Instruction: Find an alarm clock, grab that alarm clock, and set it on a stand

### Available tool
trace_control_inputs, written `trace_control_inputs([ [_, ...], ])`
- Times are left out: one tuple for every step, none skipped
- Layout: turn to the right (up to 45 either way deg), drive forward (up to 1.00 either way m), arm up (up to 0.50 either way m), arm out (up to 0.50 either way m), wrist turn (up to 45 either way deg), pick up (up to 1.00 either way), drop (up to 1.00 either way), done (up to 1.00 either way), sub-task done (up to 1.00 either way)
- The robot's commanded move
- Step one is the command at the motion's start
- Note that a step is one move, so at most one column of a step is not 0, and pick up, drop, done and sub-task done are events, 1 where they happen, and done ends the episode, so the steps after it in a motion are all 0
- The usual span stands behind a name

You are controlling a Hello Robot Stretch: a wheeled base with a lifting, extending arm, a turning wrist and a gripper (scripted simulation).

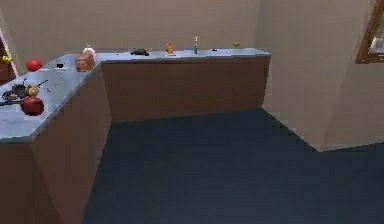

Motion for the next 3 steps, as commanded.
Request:
trace_control_inputs([
  [30.0,0.00,0.00,0.00,0.0,0.00,0.00,0.00,0.00],
  [0.0,0.20,0.00,0.00,0.0,0.00,0.00,0.00,0.00],
  [27.0,0.00,0.00,0.00,0.0,0.00,0.00,0.00,0.00],
])
